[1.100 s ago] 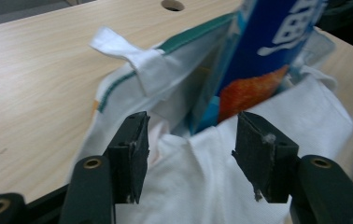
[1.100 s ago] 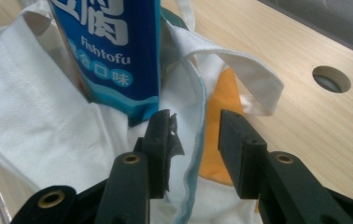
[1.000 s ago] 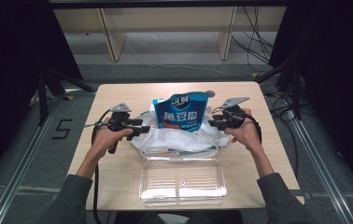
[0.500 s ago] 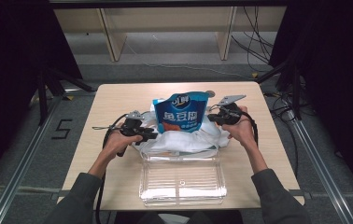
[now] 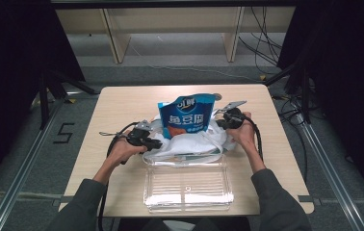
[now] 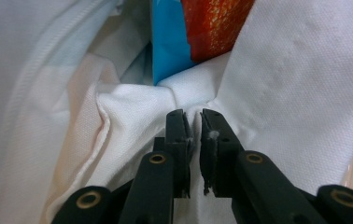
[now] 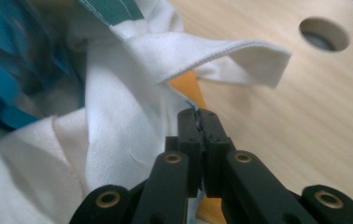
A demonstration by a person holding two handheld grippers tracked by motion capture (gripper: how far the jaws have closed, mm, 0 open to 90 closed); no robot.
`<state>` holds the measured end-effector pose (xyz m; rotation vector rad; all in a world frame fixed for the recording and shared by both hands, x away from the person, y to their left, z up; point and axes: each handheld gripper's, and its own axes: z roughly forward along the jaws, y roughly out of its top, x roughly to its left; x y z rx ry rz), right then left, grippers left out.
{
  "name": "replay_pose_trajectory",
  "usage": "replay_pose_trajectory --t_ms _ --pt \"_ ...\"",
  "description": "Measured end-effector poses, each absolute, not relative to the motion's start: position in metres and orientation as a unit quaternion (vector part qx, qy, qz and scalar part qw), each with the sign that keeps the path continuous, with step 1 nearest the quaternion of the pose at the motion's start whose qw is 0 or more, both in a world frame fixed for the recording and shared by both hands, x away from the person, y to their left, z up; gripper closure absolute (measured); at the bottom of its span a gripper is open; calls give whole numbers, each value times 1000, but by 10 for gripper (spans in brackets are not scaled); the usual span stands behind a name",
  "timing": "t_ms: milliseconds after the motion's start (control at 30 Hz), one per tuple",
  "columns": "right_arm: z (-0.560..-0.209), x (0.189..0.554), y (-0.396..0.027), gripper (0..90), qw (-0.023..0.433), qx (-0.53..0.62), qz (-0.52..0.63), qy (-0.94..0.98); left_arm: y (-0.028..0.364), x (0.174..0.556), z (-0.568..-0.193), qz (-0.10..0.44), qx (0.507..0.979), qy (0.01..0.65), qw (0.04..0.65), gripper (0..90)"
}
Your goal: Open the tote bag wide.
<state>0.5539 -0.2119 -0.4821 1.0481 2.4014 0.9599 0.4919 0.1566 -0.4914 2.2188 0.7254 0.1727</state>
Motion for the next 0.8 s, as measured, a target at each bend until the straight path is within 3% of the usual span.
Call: replay_pose_trajectory --t_ms 167,300,500,800 --pt "-490 557 -210 896 168 372 331 851 157 492 -492 67 872 288 391 806" --pt "-477 553 -214 869 179 374 353 839 160 493 -490 69 877 279 385 791" --pt "-448 546 -227 731 170 377 412 812 162 490 -481 80 868 280 402 739" --pt "-410 528 -242 607 175 360 433 807 168 477 -452 102 839 282 454 607"
